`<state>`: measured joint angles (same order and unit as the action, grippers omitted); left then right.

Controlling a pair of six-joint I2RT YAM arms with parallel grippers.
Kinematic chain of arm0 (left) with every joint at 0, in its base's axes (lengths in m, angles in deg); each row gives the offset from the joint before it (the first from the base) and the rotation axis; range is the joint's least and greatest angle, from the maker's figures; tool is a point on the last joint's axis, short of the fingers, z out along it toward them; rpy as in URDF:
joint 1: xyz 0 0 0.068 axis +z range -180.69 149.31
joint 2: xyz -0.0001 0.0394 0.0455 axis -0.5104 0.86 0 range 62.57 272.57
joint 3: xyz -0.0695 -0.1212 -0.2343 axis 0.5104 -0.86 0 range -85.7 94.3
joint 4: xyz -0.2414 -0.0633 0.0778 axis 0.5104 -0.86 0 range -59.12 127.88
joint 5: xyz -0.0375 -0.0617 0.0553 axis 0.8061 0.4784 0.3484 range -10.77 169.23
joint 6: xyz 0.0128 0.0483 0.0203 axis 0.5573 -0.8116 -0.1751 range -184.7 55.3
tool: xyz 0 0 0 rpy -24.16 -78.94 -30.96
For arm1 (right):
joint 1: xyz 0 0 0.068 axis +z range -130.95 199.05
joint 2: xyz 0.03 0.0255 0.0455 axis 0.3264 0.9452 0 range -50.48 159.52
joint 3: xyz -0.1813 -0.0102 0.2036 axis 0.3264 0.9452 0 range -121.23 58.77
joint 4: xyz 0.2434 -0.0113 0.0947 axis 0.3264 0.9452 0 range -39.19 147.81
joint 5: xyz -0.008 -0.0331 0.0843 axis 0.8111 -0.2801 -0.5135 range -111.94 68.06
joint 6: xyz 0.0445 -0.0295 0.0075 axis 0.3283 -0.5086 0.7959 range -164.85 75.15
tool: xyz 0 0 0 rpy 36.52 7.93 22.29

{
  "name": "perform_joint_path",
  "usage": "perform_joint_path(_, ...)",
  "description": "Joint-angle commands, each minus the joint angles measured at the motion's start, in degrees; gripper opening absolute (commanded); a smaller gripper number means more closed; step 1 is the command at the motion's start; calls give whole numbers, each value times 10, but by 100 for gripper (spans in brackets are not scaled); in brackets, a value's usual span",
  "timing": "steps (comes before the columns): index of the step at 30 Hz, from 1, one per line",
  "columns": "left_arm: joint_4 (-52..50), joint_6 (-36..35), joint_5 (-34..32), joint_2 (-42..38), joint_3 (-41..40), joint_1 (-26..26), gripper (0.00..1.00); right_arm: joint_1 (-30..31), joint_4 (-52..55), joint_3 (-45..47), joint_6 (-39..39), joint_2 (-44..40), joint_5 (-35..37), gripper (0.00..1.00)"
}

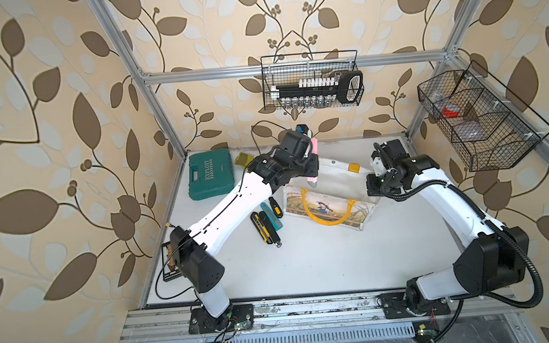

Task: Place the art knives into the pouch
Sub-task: Place the utility knife in the pouch.

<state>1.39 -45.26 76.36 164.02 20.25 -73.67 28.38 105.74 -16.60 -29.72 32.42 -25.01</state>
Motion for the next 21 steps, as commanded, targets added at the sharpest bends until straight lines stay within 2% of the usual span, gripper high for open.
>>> perform_joint_path(1, 39, -41, 25, 37, 36, -27, 0, 5, 1, 6, 9, 0, -18, 0)
perform_joint_path(6, 41, -54, 37, 69, 41, -47, 0, 10, 0, 8, 12, 1, -13, 0)
perform_joint_path(13, 114, -92, 37, 22, -99, -60, 0, 10, -7, 8, 20, 9, -17, 0)
perform_joint_path(18, 84, -121, -21, 29, -122, -59, 0, 9, -2, 2, 20, 7, -6, 0)
perform_joint_path(21, 42, -133, -77, 51, -104, -58, 0, 8, 4, -6, 17, 6, -3, 0)
